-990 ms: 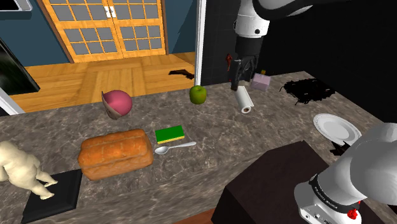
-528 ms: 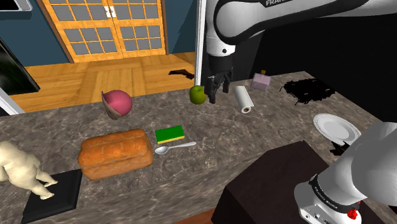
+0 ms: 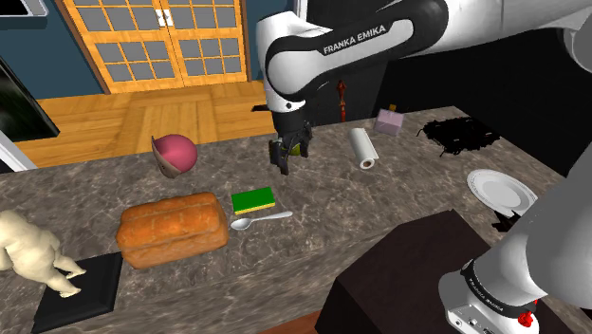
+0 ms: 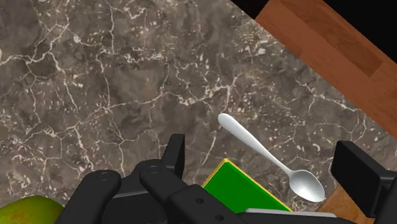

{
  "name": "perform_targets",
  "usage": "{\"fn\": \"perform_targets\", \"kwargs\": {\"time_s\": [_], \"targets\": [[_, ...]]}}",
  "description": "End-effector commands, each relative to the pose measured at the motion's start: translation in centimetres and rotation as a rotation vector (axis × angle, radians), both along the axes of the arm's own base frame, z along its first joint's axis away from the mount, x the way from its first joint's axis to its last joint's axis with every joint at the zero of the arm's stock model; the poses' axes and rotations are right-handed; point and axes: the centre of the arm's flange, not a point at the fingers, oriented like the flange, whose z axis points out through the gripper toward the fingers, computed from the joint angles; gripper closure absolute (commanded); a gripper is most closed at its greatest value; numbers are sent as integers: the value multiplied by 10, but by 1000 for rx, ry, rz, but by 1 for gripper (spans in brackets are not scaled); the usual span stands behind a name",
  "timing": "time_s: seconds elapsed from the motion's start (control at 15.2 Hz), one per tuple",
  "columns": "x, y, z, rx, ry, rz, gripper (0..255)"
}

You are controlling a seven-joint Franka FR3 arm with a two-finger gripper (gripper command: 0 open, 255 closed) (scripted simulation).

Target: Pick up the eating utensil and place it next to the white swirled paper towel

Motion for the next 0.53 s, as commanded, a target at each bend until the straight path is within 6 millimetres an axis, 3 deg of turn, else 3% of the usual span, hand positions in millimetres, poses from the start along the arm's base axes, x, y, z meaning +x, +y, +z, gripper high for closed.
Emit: {"fn": "perform_targets", "kwargs": {"time_s": [0.0, 0.46], "targets": [[14, 21, -22, -7, 15, 18, 0], [50, 86, -90, -30, 69, 80, 0]]}}
